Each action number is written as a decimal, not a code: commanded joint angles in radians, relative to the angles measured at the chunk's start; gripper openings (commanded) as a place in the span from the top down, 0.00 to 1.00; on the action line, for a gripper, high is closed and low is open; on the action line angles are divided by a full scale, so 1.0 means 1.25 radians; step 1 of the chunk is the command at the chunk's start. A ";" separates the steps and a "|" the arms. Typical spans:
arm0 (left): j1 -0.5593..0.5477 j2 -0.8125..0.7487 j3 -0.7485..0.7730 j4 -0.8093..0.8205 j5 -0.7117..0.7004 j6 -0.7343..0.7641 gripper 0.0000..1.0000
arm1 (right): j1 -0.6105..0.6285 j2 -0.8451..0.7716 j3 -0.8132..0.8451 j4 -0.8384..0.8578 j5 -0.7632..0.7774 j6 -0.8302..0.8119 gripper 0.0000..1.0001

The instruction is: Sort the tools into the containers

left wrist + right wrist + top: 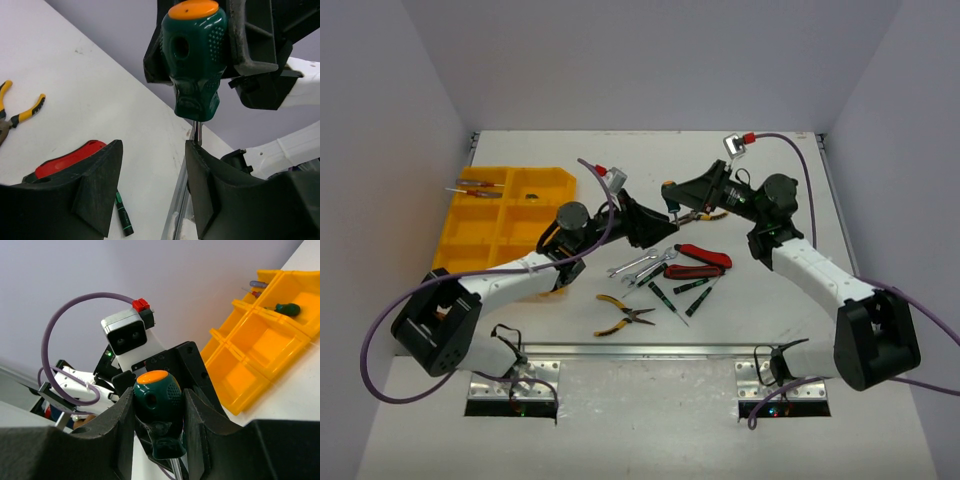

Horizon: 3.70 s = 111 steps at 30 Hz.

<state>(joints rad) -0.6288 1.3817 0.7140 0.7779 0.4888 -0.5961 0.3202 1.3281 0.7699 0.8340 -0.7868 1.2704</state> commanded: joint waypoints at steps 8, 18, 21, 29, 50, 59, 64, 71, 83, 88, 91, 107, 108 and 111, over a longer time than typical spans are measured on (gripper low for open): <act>-0.023 -0.002 0.012 0.137 0.051 -0.019 0.34 | 0.009 0.020 -0.004 0.079 0.013 0.003 1.00; -0.021 -0.075 -0.014 0.036 -0.032 0.045 0.28 | 0.001 0.012 -0.001 0.056 0.031 -0.017 1.00; -0.021 -0.056 -0.009 0.078 -0.019 0.031 0.40 | 0.021 0.007 -0.011 0.082 0.051 -0.013 1.00; -0.021 0.025 0.022 0.215 0.047 -0.064 0.63 | 0.044 -0.017 -0.015 0.084 0.104 -0.021 1.00; 0.015 -0.033 0.002 0.058 -0.122 -0.033 1.00 | 0.052 -0.018 -0.068 0.096 0.185 -0.075 0.37; 0.190 -0.088 -0.007 -0.095 -0.236 -0.105 1.00 | -0.078 -0.022 -0.031 -0.085 0.157 -0.079 0.01; 0.390 -0.026 0.136 -0.536 -0.429 -0.217 1.00 | -0.160 -0.081 -0.042 -0.261 0.172 -0.126 0.01; 0.506 0.219 0.322 -0.706 -0.427 -0.290 1.00 | -0.167 -0.122 -0.033 -0.361 0.147 -0.216 0.01; 0.534 0.345 0.421 -0.791 -0.517 -0.342 0.78 | -0.186 -0.115 -0.033 -0.372 0.093 -0.235 0.01; 0.539 0.319 0.409 -0.773 -0.487 -0.339 0.19 | -0.191 -0.112 -0.034 -0.371 0.089 -0.244 0.01; 0.539 0.278 0.404 -0.771 -0.475 -0.336 0.13 | -0.194 -0.107 -0.032 -0.373 0.089 -0.258 0.01; 0.463 -0.223 0.215 -0.749 -0.242 -0.064 0.00 | 0.021 0.132 0.251 -1.049 0.607 -0.799 0.01; 0.463 -0.242 0.204 -0.768 -0.239 -0.045 0.00 | 0.035 0.132 0.247 -1.057 0.621 -0.817 0.01; 0.456 -0.321 0.181 -0.895 -0.280 0.049 0.00 | 0.084 0.115 0.214 -1.081 0.693 -0.788 0.02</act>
<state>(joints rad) -0.0558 1.0490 0.9834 -0.1698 0.1485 -0.7212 0.3746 1.5021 1.0433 -0.3978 -0.1162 0.3551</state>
